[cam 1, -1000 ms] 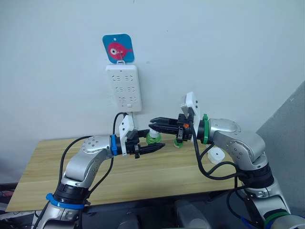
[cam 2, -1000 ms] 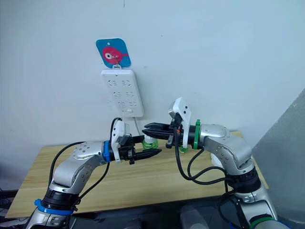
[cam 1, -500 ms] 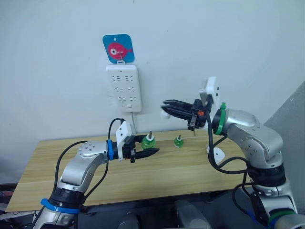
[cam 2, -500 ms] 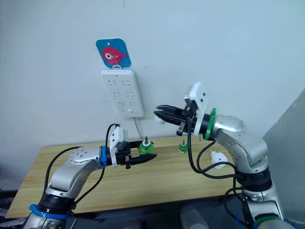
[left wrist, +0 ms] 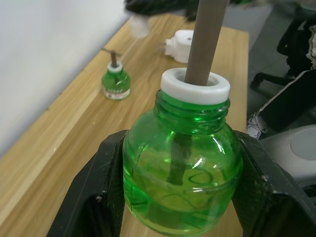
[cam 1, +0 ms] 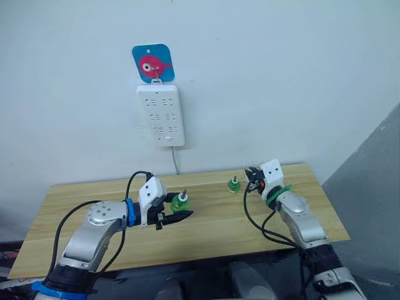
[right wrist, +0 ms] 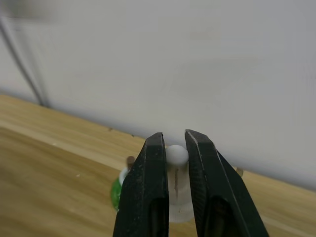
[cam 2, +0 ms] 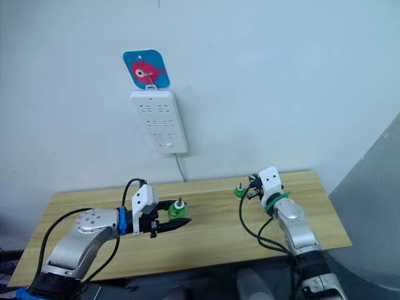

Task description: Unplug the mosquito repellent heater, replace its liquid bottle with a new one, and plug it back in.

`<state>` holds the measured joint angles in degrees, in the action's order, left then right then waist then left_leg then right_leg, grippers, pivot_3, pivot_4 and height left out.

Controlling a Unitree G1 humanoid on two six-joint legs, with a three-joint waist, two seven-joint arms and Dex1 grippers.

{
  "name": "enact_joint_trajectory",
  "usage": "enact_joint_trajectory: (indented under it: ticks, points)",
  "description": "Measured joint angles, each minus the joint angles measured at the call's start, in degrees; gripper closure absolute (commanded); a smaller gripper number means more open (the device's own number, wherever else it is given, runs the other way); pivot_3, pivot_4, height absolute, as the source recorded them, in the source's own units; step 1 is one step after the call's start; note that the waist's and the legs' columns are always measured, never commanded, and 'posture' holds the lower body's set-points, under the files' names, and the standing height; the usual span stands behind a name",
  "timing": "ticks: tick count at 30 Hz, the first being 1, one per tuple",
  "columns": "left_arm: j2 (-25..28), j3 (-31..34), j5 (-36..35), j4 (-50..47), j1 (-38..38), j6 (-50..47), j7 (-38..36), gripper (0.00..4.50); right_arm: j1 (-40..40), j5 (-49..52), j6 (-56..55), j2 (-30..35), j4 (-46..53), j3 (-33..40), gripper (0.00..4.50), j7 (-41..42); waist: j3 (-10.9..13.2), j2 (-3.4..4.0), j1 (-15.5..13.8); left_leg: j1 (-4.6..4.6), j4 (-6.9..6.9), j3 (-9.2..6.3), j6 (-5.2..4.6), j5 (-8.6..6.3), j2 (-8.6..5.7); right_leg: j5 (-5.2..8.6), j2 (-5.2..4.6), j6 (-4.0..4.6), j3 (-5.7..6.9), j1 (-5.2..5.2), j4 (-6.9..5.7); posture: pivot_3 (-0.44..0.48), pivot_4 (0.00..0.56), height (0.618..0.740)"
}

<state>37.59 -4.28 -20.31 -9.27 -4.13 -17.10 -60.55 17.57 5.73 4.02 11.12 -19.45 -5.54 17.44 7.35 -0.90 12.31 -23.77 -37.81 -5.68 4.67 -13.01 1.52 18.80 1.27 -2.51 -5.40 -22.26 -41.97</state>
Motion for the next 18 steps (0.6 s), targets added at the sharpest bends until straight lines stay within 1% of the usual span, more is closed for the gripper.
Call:
enact_joint_trajectory:
  ticks: [1,2,7,12,14,17,18]
  points:
    - [0.28,0.03,-0.01,-0.37,0.12,-0.30,0.05,2.09,0.99,0.03,-1.41,-0.69,-3.31,0.76,4.29,-0.15,0.01,0.01,-0.09,0.01,0.00,0.00,0.00,0.00,0.00,0.00,0.00,0.00,0.01,0.00,0.00,-0.159,0.104,0.692]
    - [0.55,0.07,-0.01,-0.79,0.18,-0.66,0.09,2.09,1.89,0.00,-2.70,-1.22,-6.30,1.28,4.29,-0.30,0.03,0.03,-0.17,0.01,0.00,-0.01,-0.01,0.00,0.00,0.00,0.01,0.00,0.02,0.00,0.00,-0.139,0.110,0.692]
    - [1.48,0.31,-0.53,-2.95,0.89,-2.75,0.28,2.09,6.56,-1.53,-9.26,-1.99,-19.97,2.33,4.29,-1.71,0.21,0.16,-0.72,0.03,0.01,0.01,-0.03,-0.02,0.01,0.00,0.02,0.01,-0.01,0.00,-0.01,-0.125,0.117,0.692]
    - [1.90,1.14,-1.52,-4.68,1.52,-4.25,0.96,2.09,8.46,-2.40,-13.62,-3.55,-27.71,2.53,4.29,-2.54,0.47,0.22,-1.39,0.04,-0.01,0.00,-0.03,-0.02,0.01,0.00,0.03,0.01,-0.01,0.03,-0.02,-0.109,0.125,0.692]
    - [2.36,1.39,-1.86,-5.00,1.56,-4.90,1.22,2.09,8.57,-2.41,-14.51,-3.76,-29.61,2.61,3.53,-2.66,0.53,0.24,-1.56,0.04,-0.02,0.01,-0.03,-0.02,0.00,0.00,0.03,0.01,-0.03,0.03,-0.02,-0.089,0.131,0.692]
    - [2.51,1.49,-2.23,-6.17,1.78,-5.40,1.54,2.09,8.61,-2.18,-15.18,-3.76,-31.30,4.13,2.51,-2.52,0.80,0.28,-2.02,0.04,-0.03,0.03,-0.03,-0.02,0.00,0.00,0.03,0.01,-0.05,0.02,-0.02,-0.088,0.134,0.692]
    - [2.51,1.52,-2.29,-6.35,1.83,-5.55,1.72,2.09,8.60,-2.11,-15.39,-3.67,-31.53,4.47,2.11,-2.32,0.85,0.30,-2.14,0.05,-0.03,0.03,-0.03,-0.02,0.00,0.00,0.03,0.01,-0.05,0.03,-0.02,-0.090,0.133,0.692]
